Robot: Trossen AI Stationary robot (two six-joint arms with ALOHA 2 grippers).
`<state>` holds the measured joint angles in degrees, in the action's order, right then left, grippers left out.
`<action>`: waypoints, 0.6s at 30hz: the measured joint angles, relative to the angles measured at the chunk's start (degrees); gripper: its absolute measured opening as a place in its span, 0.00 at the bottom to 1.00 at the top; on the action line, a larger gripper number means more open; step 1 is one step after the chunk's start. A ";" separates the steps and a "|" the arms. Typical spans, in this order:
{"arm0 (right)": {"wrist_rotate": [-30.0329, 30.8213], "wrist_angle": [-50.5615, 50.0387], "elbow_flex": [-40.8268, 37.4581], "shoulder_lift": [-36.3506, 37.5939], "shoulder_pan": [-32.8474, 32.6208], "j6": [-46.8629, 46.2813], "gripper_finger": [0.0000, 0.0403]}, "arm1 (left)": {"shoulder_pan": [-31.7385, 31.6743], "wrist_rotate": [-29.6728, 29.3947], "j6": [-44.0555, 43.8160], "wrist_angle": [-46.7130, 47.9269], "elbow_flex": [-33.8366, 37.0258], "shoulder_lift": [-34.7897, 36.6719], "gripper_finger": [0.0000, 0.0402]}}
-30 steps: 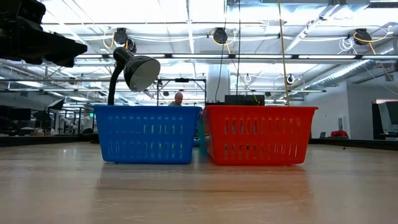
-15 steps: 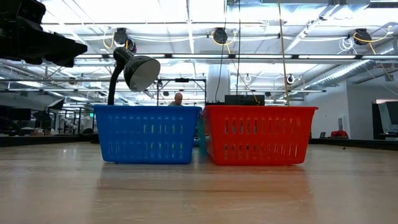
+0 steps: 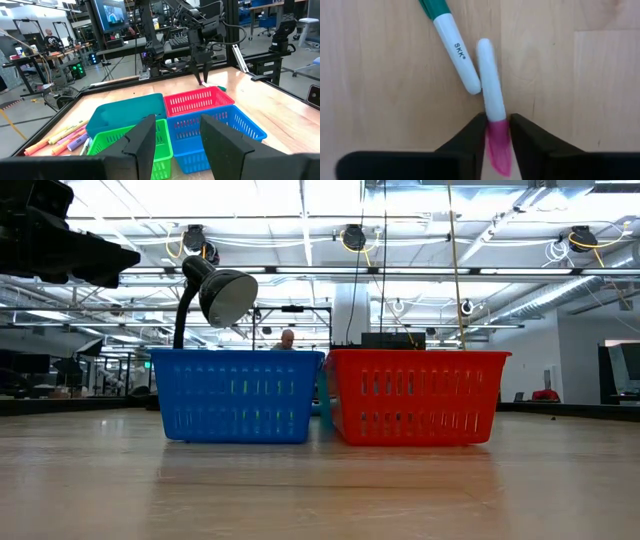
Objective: Pick & Place Markers
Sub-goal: Put the pink highlighter pen into the blue bin
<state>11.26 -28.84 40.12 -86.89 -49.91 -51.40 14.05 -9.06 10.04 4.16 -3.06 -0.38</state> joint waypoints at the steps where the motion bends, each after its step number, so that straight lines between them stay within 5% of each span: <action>1: 0.21 -0.14 0.00 0.00 0.00 0.01 0.14 | 0.00 0.00 0.00 0.00 0.00 0.00 0.40; 5: 1.00 -0.65 0.00 -0.13 0.09 0.29 0.06 | -0.01 0.00 0.00 0.00 0.01 0.00 0.40; 18: 3.99 -0.80 -0.04 -0.17 0.13 1.53 0.08 | -0.01 0.00 0.00 0.02 0.01 0.00 0.40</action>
<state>15.25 -29.65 40.07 -87.07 -49.78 -49.87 14.04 -9.06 10.04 4.19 -3.05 -0.38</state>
